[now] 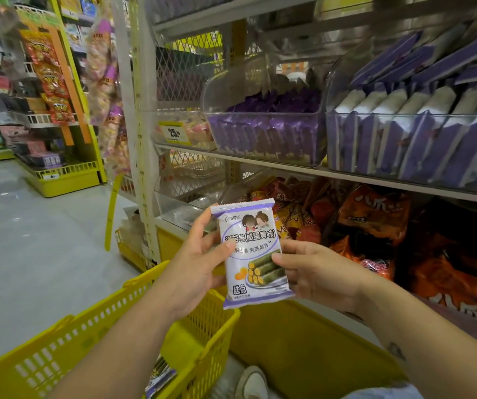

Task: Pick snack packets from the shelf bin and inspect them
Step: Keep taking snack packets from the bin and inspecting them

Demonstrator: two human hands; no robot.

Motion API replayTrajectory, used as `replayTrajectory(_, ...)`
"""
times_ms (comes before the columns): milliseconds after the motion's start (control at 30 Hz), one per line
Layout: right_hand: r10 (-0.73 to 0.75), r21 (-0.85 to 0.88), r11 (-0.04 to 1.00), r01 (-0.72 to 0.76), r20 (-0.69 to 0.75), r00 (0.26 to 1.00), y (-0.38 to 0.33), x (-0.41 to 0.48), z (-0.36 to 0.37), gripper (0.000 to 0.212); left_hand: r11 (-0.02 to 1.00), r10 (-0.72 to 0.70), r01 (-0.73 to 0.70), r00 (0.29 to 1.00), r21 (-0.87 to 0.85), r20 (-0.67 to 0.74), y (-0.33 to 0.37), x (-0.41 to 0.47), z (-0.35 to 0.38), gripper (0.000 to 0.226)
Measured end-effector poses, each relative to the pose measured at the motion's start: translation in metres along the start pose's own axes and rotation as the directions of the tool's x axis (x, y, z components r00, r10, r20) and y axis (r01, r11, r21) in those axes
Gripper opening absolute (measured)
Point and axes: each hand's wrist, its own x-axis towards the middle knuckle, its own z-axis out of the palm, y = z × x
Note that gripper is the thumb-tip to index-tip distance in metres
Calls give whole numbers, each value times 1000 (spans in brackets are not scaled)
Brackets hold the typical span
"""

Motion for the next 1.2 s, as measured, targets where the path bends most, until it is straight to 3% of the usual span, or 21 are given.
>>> replayTrajectory(167,43,84,996,-40,-33,999,-4,2,1,36,973,-223,227,971,-40,93,1,-7,0,54)
replayTrajectory(367,81,102,992,-75,-64,995,-2,5,3,45,950,-288,297,953,-94,93,1,-9,-1,57)
replayTrajectory(467,60,94,994,-52,-88,994,-2,4,5,44,970,-242,243,970,-29,22,-1,-9,1,59)
replayTrajectory(533,4,44,999,2,-133,991,-1,5,10,33,971,-102,120,990,208,-98,-6,-7,5,60)
replayTrajectory(600,-85,-47,996,78,-181,980,1,7,17,29,934,-2,26,998,356,-68,-12,-6,11,63)
replayTrajectory(733,-180,-193,970,147,-165,970,5,9,30,47,982,-93,87,995,167,30,-18,-7,23,88)
replayTrajectory(833,-195,-288,946,152,-127,973,9,10,34,36,994,-100,102,991,-28,88,-12,-8,26,67)
replayTrajectory(933,-294,-328,918,223,-184,938,9,11,32,35,988,-84,88,996,-130,37,-8,-8,26,51)
replayTrajectory(1000,-335,-297,921,252,-274,901,7,14,27,37,987,-67,67,998,-146,5,-7,-9,23,47)
replayTrajectory(1067,-305,-147,951,271,-314,899,3,15,22,40,988,-91,92,996,-123,17,-7,-10,22,45)
replayTrajectory(1200,-313,-95,949,300,-212,926,-7,13,22,43,992,-111,115,991,-49,74,-8,-12,19,42)
